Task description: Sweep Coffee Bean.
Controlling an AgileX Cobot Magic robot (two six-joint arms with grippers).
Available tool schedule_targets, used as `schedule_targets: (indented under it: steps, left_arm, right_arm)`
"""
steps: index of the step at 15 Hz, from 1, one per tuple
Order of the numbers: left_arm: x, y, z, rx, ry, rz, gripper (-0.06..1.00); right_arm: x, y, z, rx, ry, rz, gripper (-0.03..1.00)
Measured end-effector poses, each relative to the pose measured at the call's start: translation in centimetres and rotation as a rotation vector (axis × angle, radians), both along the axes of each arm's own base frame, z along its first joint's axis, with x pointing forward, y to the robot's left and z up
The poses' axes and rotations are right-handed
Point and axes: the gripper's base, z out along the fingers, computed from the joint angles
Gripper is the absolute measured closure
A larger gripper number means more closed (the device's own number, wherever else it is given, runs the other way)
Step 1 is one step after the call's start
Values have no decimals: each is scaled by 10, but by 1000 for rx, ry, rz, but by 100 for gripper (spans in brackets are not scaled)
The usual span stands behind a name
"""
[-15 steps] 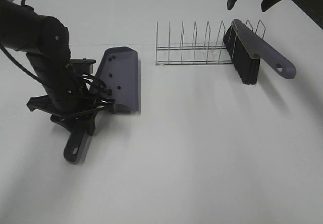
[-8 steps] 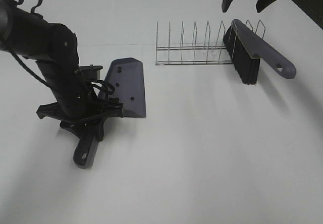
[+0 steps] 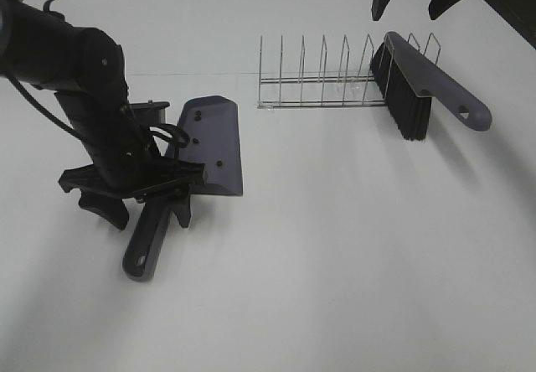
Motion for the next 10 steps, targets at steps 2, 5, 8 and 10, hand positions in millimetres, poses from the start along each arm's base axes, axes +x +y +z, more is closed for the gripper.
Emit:
schedule_targets:
  steps: [2,5,8,10]
  left_arm:
    - [0,2,24,-11,-60,-15,20]
    - [-16,17,90,37,-159,-79,20]
    - [-37,39,136,143,-199,-98,20]
    - [-60,59,174,212,-243,-75,20]
  right_arm:
    - [0,0,0,0,0,0,29]
    - [-2,0,5,1,-9,0,29]
    - [-10,-2,30,5,-59,3,29]
    - [-22,-3,52,14,-97,8,29]
